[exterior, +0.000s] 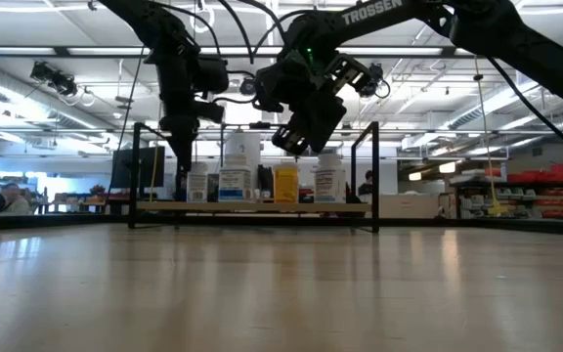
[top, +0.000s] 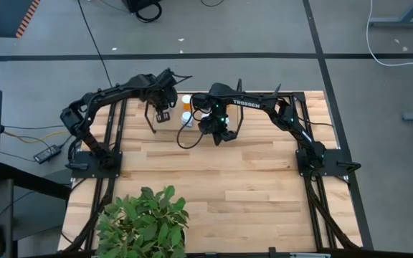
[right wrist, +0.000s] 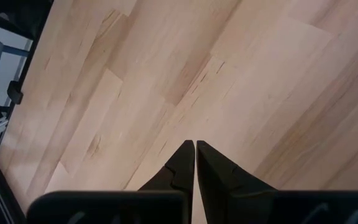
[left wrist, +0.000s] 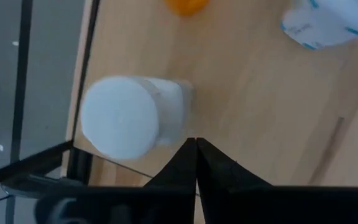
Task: Pick and place medicine bottles onto shelf by color
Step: Put the orange pill bottle on the shelf
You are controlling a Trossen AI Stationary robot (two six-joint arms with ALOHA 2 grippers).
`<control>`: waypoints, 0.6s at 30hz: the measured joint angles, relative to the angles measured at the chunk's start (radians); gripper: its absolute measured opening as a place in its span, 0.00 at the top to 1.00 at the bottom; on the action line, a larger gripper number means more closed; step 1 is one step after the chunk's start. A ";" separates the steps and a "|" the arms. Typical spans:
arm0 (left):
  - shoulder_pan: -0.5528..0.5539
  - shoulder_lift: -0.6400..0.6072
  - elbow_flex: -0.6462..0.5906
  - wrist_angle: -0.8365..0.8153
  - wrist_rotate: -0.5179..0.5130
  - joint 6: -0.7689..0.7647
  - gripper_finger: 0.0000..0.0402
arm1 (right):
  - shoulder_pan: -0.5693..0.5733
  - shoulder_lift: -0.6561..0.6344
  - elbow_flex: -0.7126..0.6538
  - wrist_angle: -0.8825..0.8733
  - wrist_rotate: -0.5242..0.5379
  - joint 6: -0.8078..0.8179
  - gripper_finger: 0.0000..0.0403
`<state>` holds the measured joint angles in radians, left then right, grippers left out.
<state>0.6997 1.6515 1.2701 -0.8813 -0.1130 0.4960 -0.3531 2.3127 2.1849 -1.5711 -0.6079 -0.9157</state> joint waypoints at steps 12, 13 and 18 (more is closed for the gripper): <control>-0.114 -0.131 0.000 -0.032 0.004 -0.045 0.98 | -0.064 -0.003 0.000 0.000 -0.048 0.046 0.94; -0.125 -0.142 0.000 -0.032 0.015 -0.050 0.98 | -0.070 -0.006 0.000 0.000 -0.048 0.054 0.94; -0.184 -0.175 0.000 -0.032 0.058 -0.117 0.97 | -0.096 -0.024 0.003 0.010 -0.079 0.050 0.94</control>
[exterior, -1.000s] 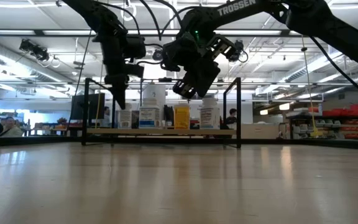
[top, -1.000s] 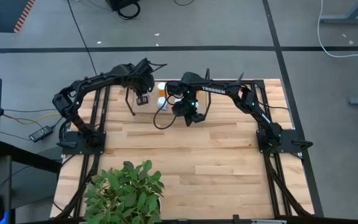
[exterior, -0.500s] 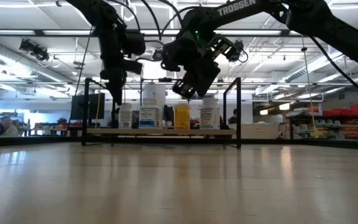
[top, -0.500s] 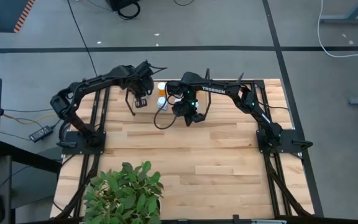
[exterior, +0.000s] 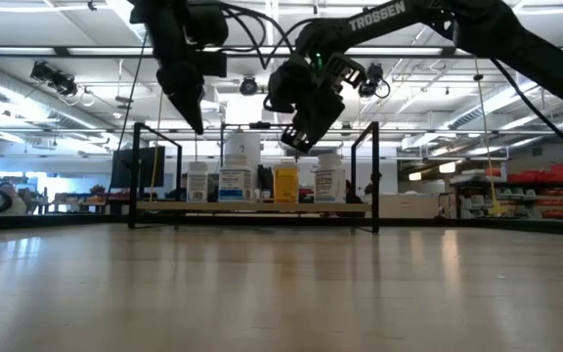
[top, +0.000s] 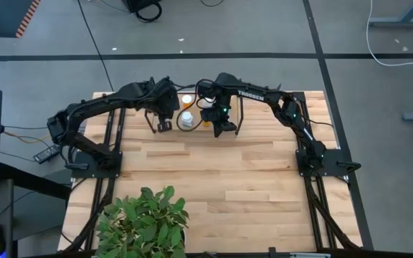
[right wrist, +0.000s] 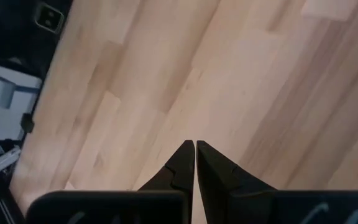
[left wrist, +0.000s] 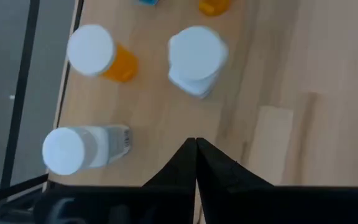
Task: Pick and place medicine bottles onto shelf by color
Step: Put the orange pill bottle on the shelf
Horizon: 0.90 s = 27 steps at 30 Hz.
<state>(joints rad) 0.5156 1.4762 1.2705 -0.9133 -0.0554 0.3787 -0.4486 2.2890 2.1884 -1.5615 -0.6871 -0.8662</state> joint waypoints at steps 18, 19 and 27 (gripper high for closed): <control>-0.117 -0.099 0.000 -0.016 -0.003 -0.140 0.99 | -0.012 -0.012 0.042 0.382 0.150 0.145 0.94; -0.121 -0.103 0.000 -0.015 -0.004 -0.153 0.99 | -0.007 -0.012 0.063 0.408 0.233 0.182 0.94; -0.159 -0.114 0.000 -0.047 0.000 -0.199 0.98 | 0.008 -0.135 0.101 0.402 0.368 0.221 0.94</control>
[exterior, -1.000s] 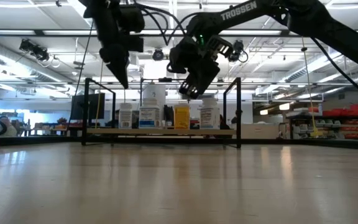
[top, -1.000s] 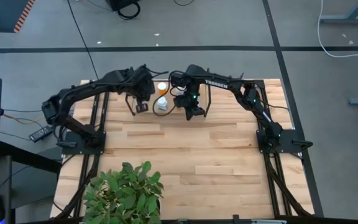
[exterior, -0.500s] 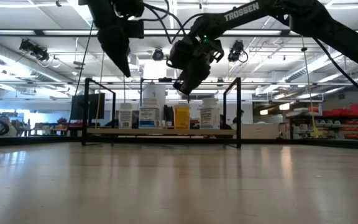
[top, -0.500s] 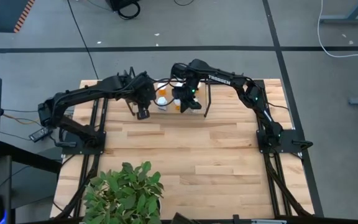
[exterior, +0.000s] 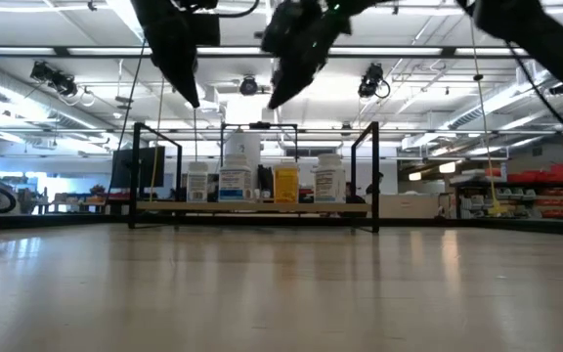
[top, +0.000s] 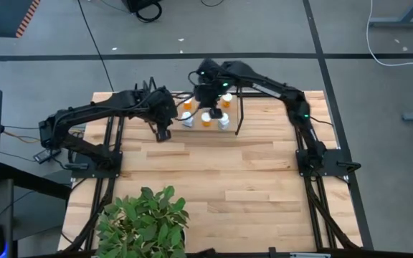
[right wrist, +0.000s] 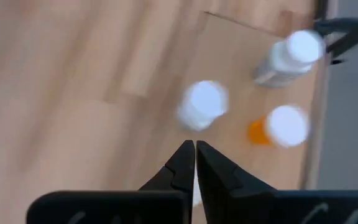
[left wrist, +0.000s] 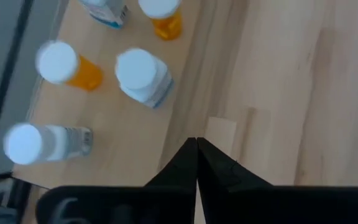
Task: Pick and place medicine bottles onto shelf by color
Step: Put the orange pill bottle on the shelf
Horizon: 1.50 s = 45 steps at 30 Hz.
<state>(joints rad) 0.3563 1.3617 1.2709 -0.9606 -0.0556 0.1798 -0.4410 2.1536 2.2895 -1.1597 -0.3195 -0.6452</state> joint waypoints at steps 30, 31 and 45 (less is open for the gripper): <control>-0.632 -0.021 -0.003 -0.126 -0.075 -0.628 0.98 | 0.067 -1.016 -1.574 0.913 0.133 0.551 0.98; -0.659 -0.021 -0.003 -0.124 -0.092 -0.658 0.97 | 0.067 -1.025 -1.599 0.915 0.140 0.560 0.98; -0.925 0.138 -0.003 -0.070 -0.221 -0.920 0.98 | 0.072 -1.051 -1.731 1.022 0.163 0.650 0.98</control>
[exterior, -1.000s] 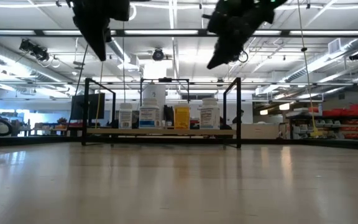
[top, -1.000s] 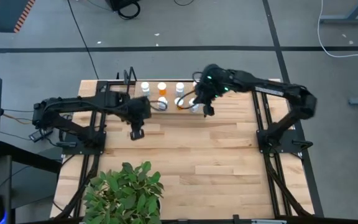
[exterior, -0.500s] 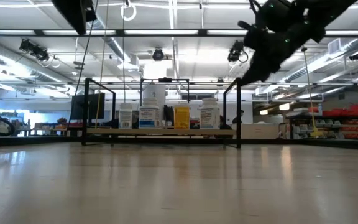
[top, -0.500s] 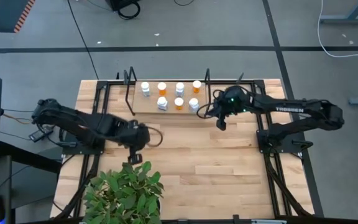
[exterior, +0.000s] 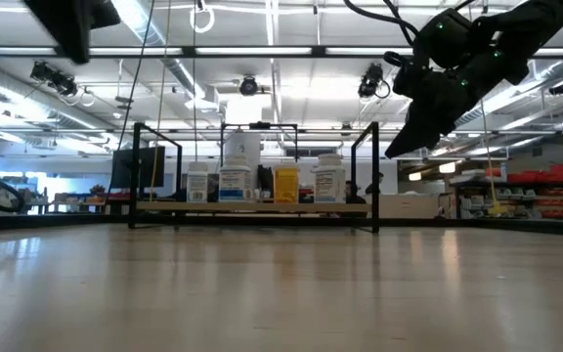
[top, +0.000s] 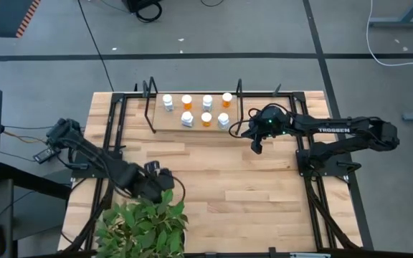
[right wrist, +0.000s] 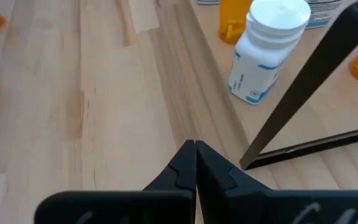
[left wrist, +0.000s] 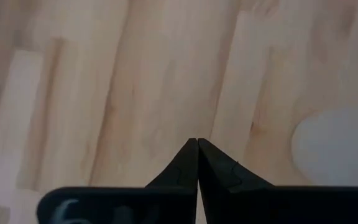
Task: Pick and place medicine bottles onto shelf by color
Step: Put the orange pill bottle on the shelf
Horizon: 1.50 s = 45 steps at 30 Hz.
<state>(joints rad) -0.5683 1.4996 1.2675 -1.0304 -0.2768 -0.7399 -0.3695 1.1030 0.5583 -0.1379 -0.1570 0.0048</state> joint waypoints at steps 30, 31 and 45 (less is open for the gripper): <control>-0.109 0.009 -0.097 -0.052 -0.016 0.041 0.99 | 0.032 0.004 0.000 -0.049 0.069 0.090 0.99; -0.103 0.009 -0.101 -0.055 -0.016 0.050 0.98 | 0.032 0.004 0.000 -0.047 0.069 0.087 0.99; 0.006 0.010 -0.104 -0.058 -0.011 0.157 0.98 | 0.032 0.004 0.001 -0.047 0.071 0.037 0.99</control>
<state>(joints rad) -0.5627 1.5093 1.1639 -1.0882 -0.2874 -0.5829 -0.3378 1.1072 0.5591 -0.1852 -0.0864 0.0414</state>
